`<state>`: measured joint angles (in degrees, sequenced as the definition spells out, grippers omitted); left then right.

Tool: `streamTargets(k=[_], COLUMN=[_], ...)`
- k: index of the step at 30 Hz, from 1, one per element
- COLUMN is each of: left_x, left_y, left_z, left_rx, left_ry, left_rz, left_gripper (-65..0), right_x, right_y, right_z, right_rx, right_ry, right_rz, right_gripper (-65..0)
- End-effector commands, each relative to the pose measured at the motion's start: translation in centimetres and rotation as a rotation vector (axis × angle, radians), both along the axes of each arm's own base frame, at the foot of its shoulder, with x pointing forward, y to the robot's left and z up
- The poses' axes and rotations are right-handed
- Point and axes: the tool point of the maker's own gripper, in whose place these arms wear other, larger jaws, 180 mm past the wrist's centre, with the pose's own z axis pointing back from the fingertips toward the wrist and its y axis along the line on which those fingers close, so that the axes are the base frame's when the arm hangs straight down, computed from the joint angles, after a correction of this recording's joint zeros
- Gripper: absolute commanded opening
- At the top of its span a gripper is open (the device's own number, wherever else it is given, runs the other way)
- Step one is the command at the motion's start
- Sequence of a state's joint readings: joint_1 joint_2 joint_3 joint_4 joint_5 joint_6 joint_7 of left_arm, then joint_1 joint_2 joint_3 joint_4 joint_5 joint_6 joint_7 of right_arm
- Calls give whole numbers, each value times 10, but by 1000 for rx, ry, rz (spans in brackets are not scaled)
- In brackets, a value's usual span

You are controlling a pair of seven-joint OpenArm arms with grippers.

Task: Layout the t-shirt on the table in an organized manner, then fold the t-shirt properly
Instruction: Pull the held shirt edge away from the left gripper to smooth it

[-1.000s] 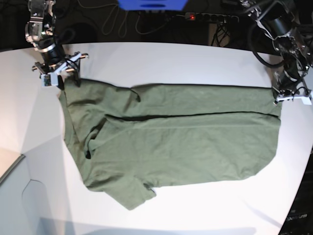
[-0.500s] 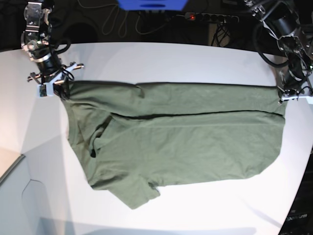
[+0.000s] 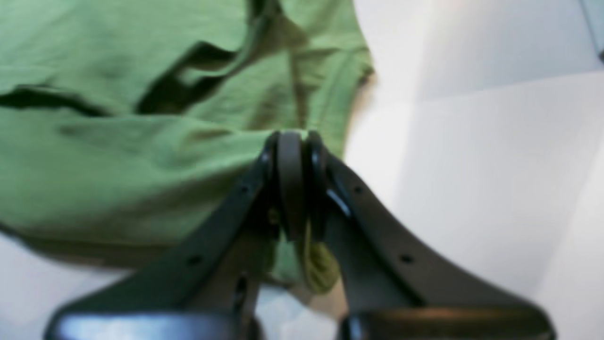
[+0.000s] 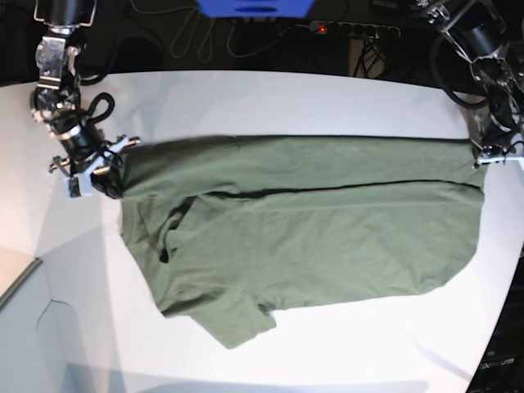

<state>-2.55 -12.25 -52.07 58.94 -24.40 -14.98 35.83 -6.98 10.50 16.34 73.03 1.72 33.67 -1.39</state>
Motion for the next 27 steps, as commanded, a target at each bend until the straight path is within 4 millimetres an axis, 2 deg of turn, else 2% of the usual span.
streamTargets(k=[1, 3, 8, 10, 19, 21, 24, 27], left_x=[8, 8, 7, 7, 7, -1, -9, -22], left_y=[12, 12, 12, 11, 6, 6, 6, 5], left_z=[15, 15, 14, 14, 11, 7, 2, -5], left_rx=[34, 37, 37, 31, 23, 21, 21, 20], left_ry=[-40, -37, -35, -35, -30, -13, 4, 32], left_rz=[6, 3, 2, 2, -3, -3, -3, -3], left_gripper=[-650, -650, -650, -650, -650, -650, -650, -650], right_x=[8, 6, 0, -14, -71, -81, -98, -109], right_y=[-5, -14, -17, -19, -39, -39, -28, -33], right_z=[12, 6, 2, -6, -14, -13, -11, -9], right_rx=[2, -12, -18, -20, -72, -83, -73, -62], right_ry=[-39, -18, -1, 28, 101, 110, 127, 135], right_rz=[10, 6, 6, 6, -15, -7, 54, 36], right_gripper=[-650, -650, -650, -650, -650, -650, -650, -650])
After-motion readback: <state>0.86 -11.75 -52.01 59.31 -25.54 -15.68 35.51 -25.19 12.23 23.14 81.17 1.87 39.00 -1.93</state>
